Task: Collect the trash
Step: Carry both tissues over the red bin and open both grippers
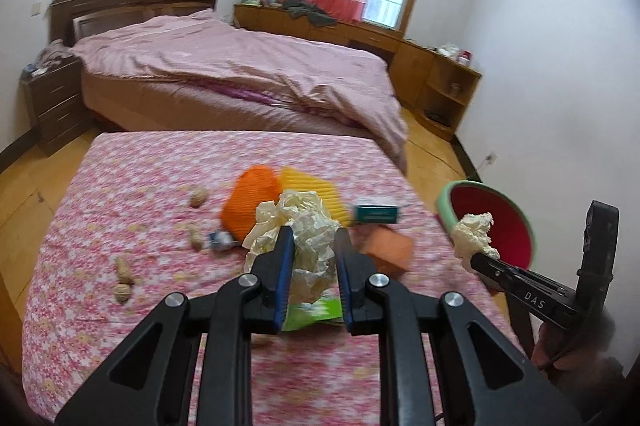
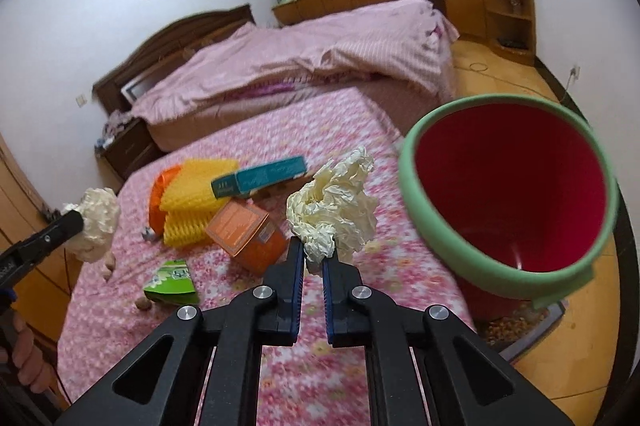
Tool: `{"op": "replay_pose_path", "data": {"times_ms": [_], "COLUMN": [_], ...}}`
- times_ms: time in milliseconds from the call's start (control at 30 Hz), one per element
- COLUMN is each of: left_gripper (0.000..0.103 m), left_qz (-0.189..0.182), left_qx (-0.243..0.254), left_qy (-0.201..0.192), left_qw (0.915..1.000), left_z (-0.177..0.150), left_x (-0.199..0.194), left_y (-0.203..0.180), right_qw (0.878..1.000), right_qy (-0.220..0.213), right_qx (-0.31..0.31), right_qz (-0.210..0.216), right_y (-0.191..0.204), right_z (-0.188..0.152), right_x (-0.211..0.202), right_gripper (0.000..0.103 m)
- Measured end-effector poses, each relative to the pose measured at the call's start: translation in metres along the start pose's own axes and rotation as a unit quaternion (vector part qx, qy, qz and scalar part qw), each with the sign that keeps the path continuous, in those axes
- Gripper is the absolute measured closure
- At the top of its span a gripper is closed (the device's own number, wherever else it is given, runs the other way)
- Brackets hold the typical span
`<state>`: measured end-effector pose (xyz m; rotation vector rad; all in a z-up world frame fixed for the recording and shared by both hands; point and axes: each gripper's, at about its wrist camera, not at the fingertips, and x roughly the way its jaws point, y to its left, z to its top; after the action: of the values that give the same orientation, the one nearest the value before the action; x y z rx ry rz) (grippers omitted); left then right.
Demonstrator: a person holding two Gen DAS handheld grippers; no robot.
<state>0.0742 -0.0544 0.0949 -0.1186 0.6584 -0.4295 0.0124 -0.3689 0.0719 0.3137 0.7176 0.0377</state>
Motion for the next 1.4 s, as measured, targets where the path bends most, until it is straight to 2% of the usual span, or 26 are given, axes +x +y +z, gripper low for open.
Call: {"op": "replay_pose_path", "data": {"times_ms": [233, 400, 767, 1000, 1267, 1400], "left_gripper": [0.083, 0.083, 0.083, 0.083, 0.083, 0.074], "left_qz": [-0.044, -0.078, -0.134, -0.146, -0.156, -0.143], "left_qx": [0.04, 0.057, 0.087, 0.092, 0.087, 0.088], "left_qy": [0.003, 0.011, 0.053, 0.094, 0.141, 0.15], "left_qw": [0.9982, 0.9953, 0.9857, 0.9805, 0.9738, 0.9743], "left_z": [0.009, 0.016, 0.014, 0.005, -0.006, -0.006], "left_x": [0.002, 0.016, 0.089, 0.14, 0.185, 0.193], "left_y": [-0.05, -0.087, -0.167, -0.196, -0.213, -0.217], "right_qw": [0.999, 0.997, 0.995, 0.993, 0.993, 0.993], "right_qy": [-0.038, -0.051, -0.053, -0.037, -0.009, 0.006], "right_qx": [0.023, 0.04, 0.072, 0.095, 0.096, 0.103], "right_qz": [-0.015, -0.03, -0.052, -0.058, -0.062, -0.062], "right_y": [-0.023, -0.047, -0.108, -0.146, -0.162, -0.166], "right_z": [0.005, 0.009, 0.016, 0.019, 0.024, 0.023], "right_x": [-0.039, -0.053, -0.055, -0.044, -0.027, -0.021], "right_gripper": [0.094, 0.094, 0.094, 0.094, 0.092, 0.091]}}
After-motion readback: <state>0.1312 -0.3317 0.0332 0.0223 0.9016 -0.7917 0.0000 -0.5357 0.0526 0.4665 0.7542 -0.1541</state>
